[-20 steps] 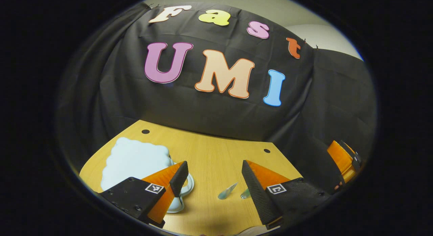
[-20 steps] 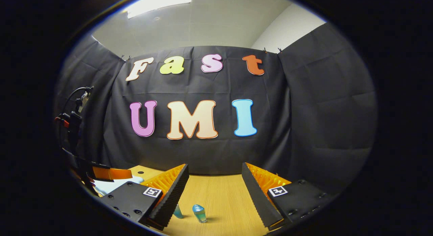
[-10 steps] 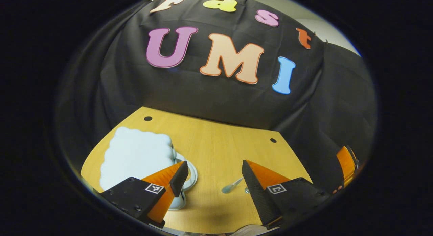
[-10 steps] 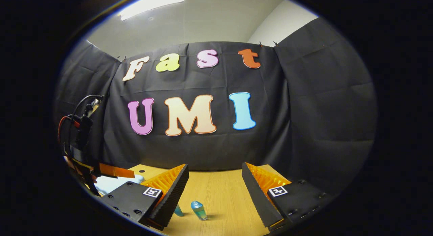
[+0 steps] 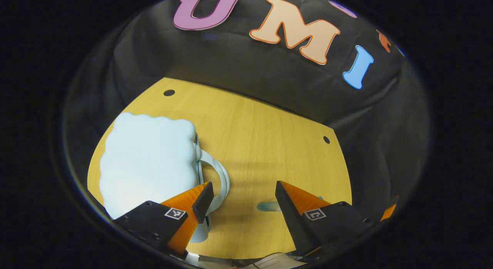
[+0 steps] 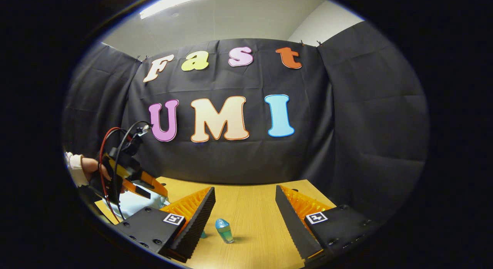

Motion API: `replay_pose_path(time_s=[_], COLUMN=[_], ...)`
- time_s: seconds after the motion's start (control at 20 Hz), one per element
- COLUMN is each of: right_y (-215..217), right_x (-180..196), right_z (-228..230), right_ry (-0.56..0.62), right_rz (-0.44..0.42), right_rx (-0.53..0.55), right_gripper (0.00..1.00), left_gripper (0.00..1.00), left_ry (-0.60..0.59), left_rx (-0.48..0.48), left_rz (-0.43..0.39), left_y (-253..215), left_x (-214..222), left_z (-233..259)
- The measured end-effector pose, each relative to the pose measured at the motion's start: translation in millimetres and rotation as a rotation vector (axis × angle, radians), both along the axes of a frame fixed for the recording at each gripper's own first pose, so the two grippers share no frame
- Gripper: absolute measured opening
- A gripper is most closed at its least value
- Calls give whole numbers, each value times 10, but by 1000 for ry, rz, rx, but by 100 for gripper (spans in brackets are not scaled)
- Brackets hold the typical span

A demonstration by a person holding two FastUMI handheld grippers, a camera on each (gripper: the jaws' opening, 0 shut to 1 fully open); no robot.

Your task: First open the suitcase, pack the skin care products into it, and then close the suitcase.

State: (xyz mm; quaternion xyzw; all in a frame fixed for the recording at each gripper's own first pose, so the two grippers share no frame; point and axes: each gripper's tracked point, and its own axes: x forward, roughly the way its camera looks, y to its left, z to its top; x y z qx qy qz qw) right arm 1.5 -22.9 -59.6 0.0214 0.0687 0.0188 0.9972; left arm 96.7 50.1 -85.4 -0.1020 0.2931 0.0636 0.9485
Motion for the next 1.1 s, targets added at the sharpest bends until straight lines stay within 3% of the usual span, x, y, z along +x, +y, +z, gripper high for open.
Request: replay_pose_path(time_s=[0.35, 0.4, 0.45, 0.75, 0.95, 1.1], right_y=[-182, -206, -226, -314, -355, -389], right_x=[-14, -17, -20, -12, 17, 14], right_z=[-107, -128, -156, -260, -335, -337], right_ry=[31, 37, 45, 70, 84, 86], right_rz=[-36, -42, -48, -66, -71, -76], right_rx=[-2, -3, -3, 11, 17, 20], right_gripper=[98, 98, 98, 98, 98, 98], left_gripper=[94, 99, 93, 83, 69, 62], left_ry=[280, 311, 334, 437, 501, 563], left_rx=[-14, -8, -8, 29, 43, 55], left_rz=[61, 77, 79, 133, 152, 206], left_y=[251, 279, 278, 433, 484, 564], left_x=[282, 290, 306, 438, 460, 420], left_z=[-488, -529, -551, -793, -934, -1043])
